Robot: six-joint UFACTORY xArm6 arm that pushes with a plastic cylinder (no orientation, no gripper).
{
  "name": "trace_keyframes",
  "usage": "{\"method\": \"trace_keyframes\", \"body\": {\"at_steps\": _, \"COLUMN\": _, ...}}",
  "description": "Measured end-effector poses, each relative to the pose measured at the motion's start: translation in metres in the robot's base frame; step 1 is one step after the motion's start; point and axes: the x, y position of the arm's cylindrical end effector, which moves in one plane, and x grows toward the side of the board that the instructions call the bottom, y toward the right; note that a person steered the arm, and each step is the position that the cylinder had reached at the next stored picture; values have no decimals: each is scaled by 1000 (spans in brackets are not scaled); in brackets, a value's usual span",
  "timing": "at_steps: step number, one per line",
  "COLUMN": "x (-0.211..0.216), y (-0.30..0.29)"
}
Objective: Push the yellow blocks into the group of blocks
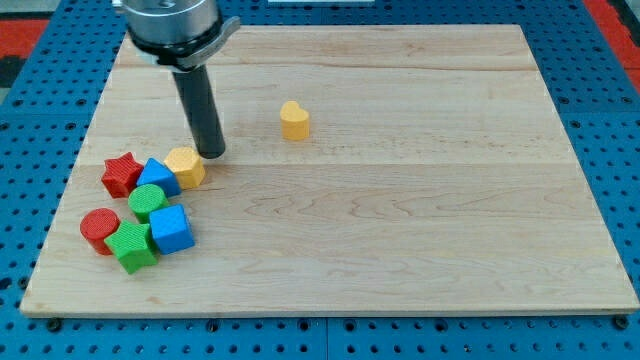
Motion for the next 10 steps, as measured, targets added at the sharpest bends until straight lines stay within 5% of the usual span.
{"method": "trace_keyframes", "body": {"at_steps": 2, "x": 20, "y": 14}}
{"method": "trace_keyframes", "body": {"at_steps": 4, "x": -46, "y": 183}}
{"method": "trace_keyframes", "body": {"at_steps": 5, "x": -74, "y": 152}}
{"method": "trace_keyframes", "body": {"at_steps": 7, "x": -16, "y": 31}}
{"method": "trace_keyframes", "body": {"at_steps": 10, "x": -6, "y": 34}}
